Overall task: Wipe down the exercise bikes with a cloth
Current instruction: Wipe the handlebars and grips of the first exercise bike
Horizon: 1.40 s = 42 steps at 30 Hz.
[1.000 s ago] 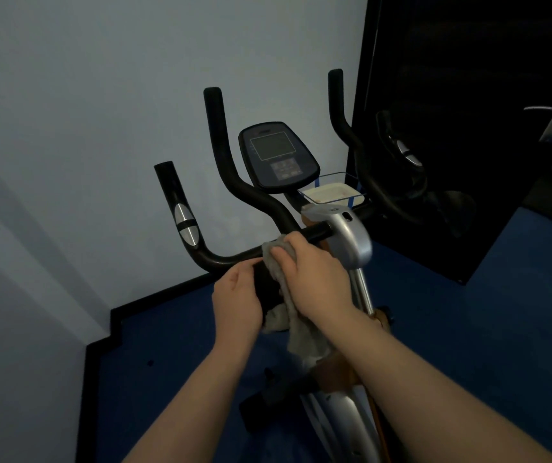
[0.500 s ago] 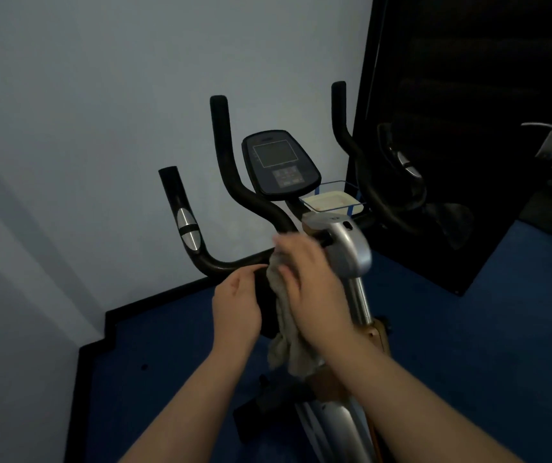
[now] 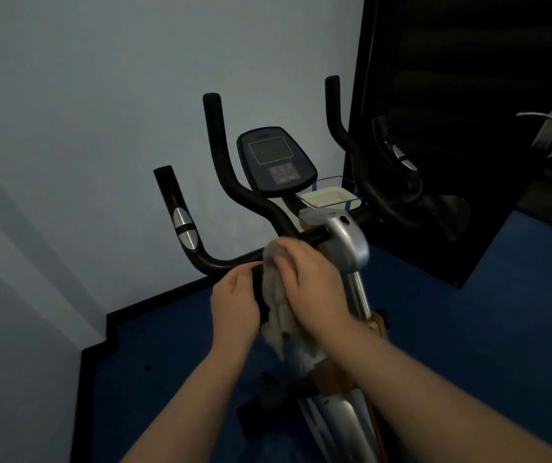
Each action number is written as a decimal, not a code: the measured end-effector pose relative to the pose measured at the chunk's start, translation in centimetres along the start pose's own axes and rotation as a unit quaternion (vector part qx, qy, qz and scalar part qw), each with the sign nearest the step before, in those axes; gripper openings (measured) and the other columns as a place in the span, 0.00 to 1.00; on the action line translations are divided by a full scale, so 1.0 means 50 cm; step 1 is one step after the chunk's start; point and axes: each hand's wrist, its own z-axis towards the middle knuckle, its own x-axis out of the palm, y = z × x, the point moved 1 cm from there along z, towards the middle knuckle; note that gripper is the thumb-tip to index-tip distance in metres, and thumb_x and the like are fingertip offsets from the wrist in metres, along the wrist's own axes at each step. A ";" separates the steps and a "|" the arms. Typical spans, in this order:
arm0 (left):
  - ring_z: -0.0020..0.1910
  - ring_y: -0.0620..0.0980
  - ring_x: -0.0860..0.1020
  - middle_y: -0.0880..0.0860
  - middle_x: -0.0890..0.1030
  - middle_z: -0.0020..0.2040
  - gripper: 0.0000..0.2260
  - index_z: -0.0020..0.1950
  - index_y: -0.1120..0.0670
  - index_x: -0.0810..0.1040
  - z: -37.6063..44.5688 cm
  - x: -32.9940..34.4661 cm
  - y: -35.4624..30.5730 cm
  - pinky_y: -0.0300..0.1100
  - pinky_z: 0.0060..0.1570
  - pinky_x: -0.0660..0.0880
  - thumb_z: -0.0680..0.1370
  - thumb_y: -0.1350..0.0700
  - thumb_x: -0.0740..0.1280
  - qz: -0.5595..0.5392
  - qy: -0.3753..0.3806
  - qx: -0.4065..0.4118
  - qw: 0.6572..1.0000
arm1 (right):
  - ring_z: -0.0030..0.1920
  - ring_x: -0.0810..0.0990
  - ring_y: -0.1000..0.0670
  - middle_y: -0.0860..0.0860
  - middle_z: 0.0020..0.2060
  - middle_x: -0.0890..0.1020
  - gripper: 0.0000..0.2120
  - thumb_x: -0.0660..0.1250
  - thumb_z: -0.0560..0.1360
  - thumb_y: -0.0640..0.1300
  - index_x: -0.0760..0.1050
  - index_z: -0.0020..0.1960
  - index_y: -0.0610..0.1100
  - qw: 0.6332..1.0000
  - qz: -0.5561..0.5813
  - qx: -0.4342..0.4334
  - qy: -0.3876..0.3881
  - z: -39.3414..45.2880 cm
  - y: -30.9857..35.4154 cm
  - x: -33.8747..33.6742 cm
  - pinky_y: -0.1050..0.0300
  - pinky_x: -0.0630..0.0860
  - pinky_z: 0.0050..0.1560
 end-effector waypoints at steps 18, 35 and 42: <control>0.45 0.45 0.81 0.47 0.84 0.43 0.16 0.48 0.50 0.84 -0.002 0.007 0.007 0.44 0.46 0.77 0.83 0.56 0.56 -0.004 -0.023 -0.024 0.999 | 0.69 0.66 0.57 0.56 0.72 0.64 0.13 0.64 0.78 0.44 0.71 0.62 0.49 0.998 0.051 -0.002 -0.039 -0.095 -0.008 0.030 0.63 0.66 0.66; 0.41 0.46 0.79 0.46 0.82 0.41 0.08 0.49 0.45 0.79 0.174 -0.053 -0.056 0.45 0.43 0.76 0.80 0.52 0.60 0.381 0.039 0.166 0.909 | 0.54 0.79 0.63 0.56 0.52 0.81 0.15 0.64 0.79 0.38 0.73 0.64 0.50 0.949 0.302 0.087 -0.007 0.110 -0.034 -0.081 0.66 0.75 0.55; 0.20 0.51 0.61 0.50 0.72 0.21 0.16 0.25 0.50 0.63 0.184 -0.038 -0.014 0.42 0.37 0.59 0.74 0.54 0.50 0.632 0.089 0.311 0.704 | 0.69 0.67 0.63 0.64 0.70 0.69 0.19 0.62 0.80 0.38 0.71 0.69 0.51 0.912 0.372 0.091 0.146 0.055 -0.094 -0.044 0.68 0.67 0.66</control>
